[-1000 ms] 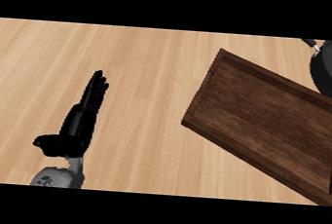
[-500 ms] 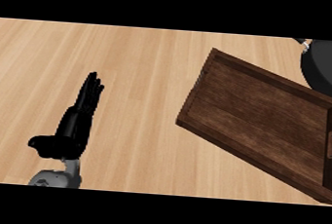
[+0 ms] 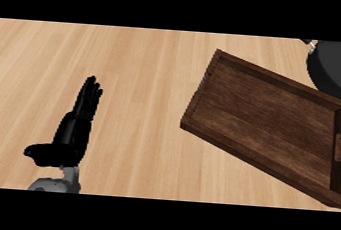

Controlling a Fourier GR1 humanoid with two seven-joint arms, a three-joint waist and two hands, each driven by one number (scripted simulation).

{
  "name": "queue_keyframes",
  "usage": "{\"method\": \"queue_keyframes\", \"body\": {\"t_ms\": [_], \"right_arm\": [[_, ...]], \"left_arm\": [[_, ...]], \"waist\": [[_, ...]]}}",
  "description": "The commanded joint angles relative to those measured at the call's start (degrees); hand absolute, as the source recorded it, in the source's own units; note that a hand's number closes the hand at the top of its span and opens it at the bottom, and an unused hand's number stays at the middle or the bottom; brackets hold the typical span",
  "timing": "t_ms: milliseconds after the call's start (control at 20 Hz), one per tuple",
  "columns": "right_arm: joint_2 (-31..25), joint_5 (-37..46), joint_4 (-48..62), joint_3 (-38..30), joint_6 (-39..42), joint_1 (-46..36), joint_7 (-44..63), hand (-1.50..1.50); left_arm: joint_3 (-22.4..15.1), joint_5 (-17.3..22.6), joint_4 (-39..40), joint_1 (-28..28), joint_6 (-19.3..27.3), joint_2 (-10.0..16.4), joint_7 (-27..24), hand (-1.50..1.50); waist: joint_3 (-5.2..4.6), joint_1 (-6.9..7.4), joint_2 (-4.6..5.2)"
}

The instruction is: Pick the cupcake from the tray and place it in the pot

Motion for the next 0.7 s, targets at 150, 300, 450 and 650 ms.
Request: {"method": "queue_keyframes", "body": {"t_ms": [150, 300, 450, 650], "right_arm": [[0.29, -6.99, 2.25, -7.23, -2.85, 2.9, 0.52, -1.5], [2.25, -9.64, -1.45, -8.67, -12.28, 5.23, -8.47, -1.5], [1.7, -10.59, -6.36, -9.29, -20.81, 4.13, -11.84, -1.5], [4.2, -14.48, -12.41, -11.6, -33.71, 4.97, -18.17, -1.5]], "left_arm": [[1.02, 0.39, 0.51, -0.4, -0.96, 1.24, -0.46, 0.0], [0.27, 0.35, -0.77, 0.57, -0.07, 0.15, 1.38, 0.0], [0.51, 0.47, -0.91, 0.47, -0.32, 0.43, 1.02, 0.0], [1.94, 1.36, -0.67, -0.59, -0.05, 0.7, 2.35, 0.0]], "waist": [[0.05, -0.2, 0.05], [0.07, -0.85, -0.35], [0.12, -0.53, -0.28], [0.14, -1.56, -0.64]]}}
